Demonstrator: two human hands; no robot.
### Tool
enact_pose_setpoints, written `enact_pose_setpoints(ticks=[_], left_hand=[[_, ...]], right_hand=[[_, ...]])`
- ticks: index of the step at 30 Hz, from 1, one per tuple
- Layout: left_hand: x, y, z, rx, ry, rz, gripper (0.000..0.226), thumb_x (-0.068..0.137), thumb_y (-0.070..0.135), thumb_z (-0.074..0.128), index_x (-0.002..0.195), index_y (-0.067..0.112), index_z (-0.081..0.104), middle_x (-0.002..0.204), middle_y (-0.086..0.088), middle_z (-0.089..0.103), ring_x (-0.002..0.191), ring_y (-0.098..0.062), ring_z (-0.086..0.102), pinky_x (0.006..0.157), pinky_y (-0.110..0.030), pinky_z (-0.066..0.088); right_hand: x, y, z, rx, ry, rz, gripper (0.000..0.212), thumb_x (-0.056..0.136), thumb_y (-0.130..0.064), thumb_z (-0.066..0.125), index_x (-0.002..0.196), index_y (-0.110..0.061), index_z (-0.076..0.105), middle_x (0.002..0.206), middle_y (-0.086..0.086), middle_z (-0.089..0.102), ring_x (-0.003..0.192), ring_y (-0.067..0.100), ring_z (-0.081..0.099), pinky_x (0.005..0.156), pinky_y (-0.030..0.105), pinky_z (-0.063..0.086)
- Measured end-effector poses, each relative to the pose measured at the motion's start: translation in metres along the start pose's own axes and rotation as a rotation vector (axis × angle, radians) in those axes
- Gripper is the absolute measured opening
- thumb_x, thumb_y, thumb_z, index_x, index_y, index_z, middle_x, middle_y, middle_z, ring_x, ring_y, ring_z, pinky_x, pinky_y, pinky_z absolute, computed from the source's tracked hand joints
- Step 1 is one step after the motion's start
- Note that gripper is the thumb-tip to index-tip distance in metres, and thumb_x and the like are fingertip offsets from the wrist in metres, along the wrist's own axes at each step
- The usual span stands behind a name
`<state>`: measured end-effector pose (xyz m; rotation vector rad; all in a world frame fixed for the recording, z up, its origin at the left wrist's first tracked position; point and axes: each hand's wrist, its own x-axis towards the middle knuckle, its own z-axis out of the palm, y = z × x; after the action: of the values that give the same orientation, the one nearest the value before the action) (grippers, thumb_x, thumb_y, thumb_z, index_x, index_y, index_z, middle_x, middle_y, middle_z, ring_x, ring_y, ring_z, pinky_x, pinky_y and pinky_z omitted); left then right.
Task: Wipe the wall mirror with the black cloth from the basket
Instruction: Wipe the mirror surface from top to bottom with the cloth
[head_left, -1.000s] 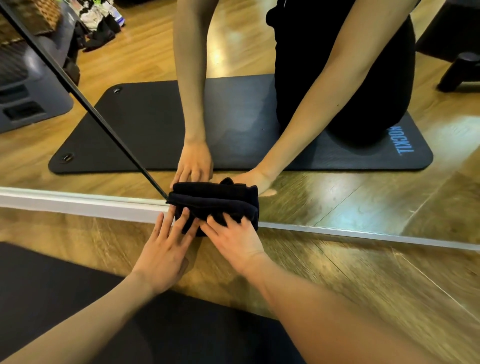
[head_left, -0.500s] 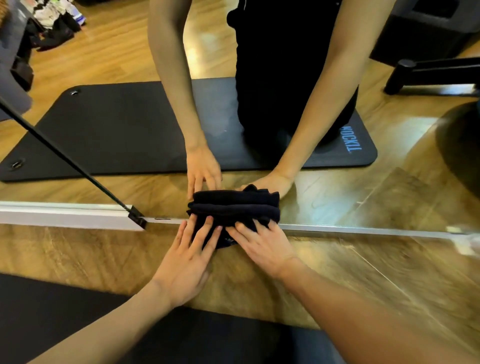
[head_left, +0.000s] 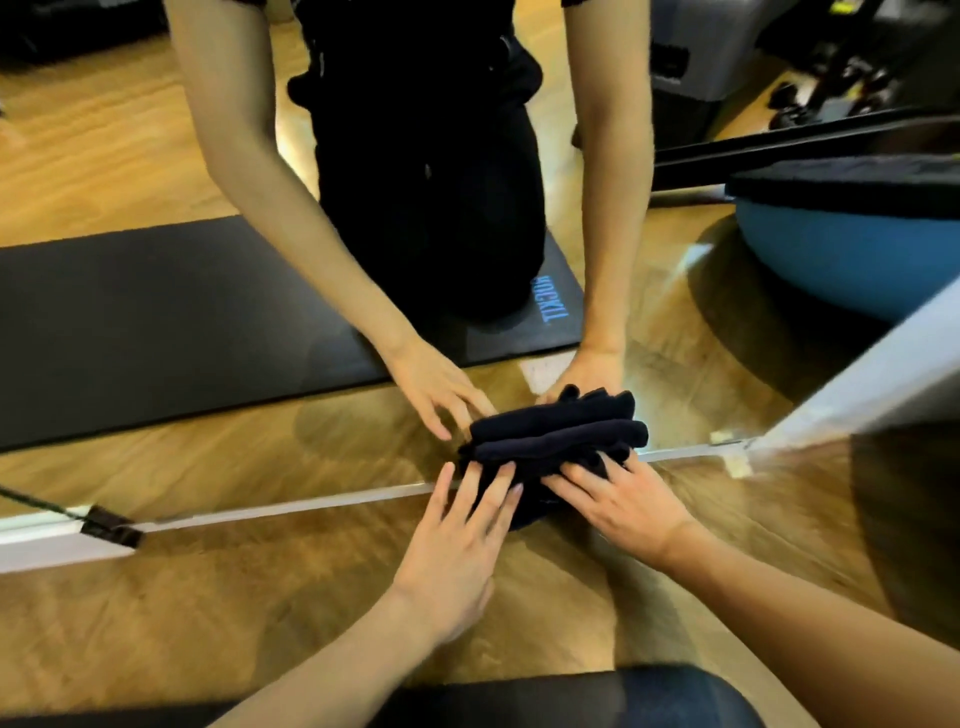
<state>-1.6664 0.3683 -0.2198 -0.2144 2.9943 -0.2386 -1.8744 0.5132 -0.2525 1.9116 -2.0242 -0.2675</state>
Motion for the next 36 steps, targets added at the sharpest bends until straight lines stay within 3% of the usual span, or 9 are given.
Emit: enact_pose_setpoints(ticks=[3,9,15,20,25,28,31,33,36], left_hand=[[0.027,0.030,-0.011,-0.057,0.013,0.016,0.093,0.100,0.042,0.049,0.159,0.007,-0.014,0.162,-0.018,-0.030,0.152,-0.045,-0.013,0.117,-0.060,-0.020],[0.071,0.081,-0.020,-0.120,-0.022,0.032,0.093,0.101,0.043,0.046,0.158,0.006,-0.017,0.158,-0.019,-0.039,0.150,-0.045,-0.023,0.120,-0.060,-0.016],[0.111,0.117,-0.022,-0.119,0.005,0.093,0.093,0.101,0.045,0.047,0.159,0.005,-0.014,0.158,-0.019,-0.040,0.151,-0.045,-0.021,0.122,-0.061,-0.011],[0.139,0.143,-0.031,-0.105,0.042,0.134,0.097,0.098,0.047,0.053,0.160,0.004,-0.009,0.158,-0.020,-0.040,0.152,-0.044,-0.021,0.122,-0.060,-0.009],[0.155,0.164,-0.042,-0.145,0.021,0.141,0.097,0.098,0.047,0.053,0.160,0.004,-0.008,0.157,-0.020,-0.041,0.151,-0.044,-0.022,0.120,-0.059,-0.012],[0.160,0.169,-0.046,-0.154,0.031,0.141,0.096,0.098,0.044,0.054,0.161,0.006,-0.009,0.159,-0.020,-0.038,0.151,-0.044,-0.021,0.120,-0.059,-0.011],[0.167,0.173,-0.044,-0.164,0.042,0.140,0.098,0.094,0.037,0.064,0.161,0.007,-0.001,0.165,-0.021,-0.022,0.153,-0.046,-0.010,0.123,-0.058,0.001],[0.170,0.176,-0.044,-0.220,0.091,0.122,0.100,0.082,0.028,0.077,0.160,0.007,0.017,0.165,-0.024,0.009,0.150,-0.047,0.018,0.121,-0.057,0.024],[0.179,0.179,-0.053,-0.328,0.222,0.082,0.095,0.071,0.014,0.084,0.152,0.010,0.033,0.141,-0.019,0.047,0.121,-0.037,0.055,0.097,-0.043,0.056]], right_hand=[[-0.028,0.031,0.000,0.025,-0.029,0.025,0.090,0.058,-0.025,0.091,0.140,-0.017,0.054,0.124,0.009,0.069,0.107,0.040,0.066,0.088,0.056,0.056],[-0.071,0.074,0.006,0.018,-0.087,0.104,0.081,0.054,-0.021,0.095,0.130,-0.016,0.070,0.122,0.012,0.071,0.114,0.041,0.060,0.103,0.057,0.044],[-0.109,0.111,0.011,0.062,-0.194,0.199,0.090,0.046,-0.019,0.100,0.131,-0.014,0.069,0.123,0.015,0.069,0.112,0.042,0.066,0.097,0.060,0.051],[-0.138,0.139,0.013,0.060,-0.194,0.254,0.104,0.055,-0.015,0.095,0.144,-0.014,0.042,0.130,0.019,0.064,0.115,0.046,0.064,0.097,0.061,0.051],[-0.152,0.154,0.011,0.047,-0.193,0.281,0.103,0.053,-0.011,0.095,0.142,-0.012,0.043,0.126,0.020,0.066,0.109,0.046,0.066,0.091,0.057,0.055],[-0.157,0.157,0.010,0.046,-0.191,0.297,0.092,0.054,-0.008,0.094,0.137,-0.010,0.055,0.125,0.021,0.067,0.108,0.045,0.067,0.089,0.056,0.057],[-0.157,0.159,0.010,0.070,-0.118,0.315,0.078,0.059,-0.009,0.093,0.131,-0.012,0.061,0.123,0.017,0.067,0.107,0.040,0.068,0.089,0.051,0.059],[-0.155,0.158,0.009,0.139,-0.065,0.339,0.073,0.066,-0.013,0.091,0.129,-0.016,0.053,0.121,0.012,0.063,0.103,0.034,0.066,0.087,0.046,0.059],[-0.150,0.152,0.009,0.281,0.034,0.410,0.068,0.073,-0.015,0.089,0.129,-0.015,0.050,0.119,0.010,0.060,0.098,0.029,0.061,0.084,0.043,0.059]])
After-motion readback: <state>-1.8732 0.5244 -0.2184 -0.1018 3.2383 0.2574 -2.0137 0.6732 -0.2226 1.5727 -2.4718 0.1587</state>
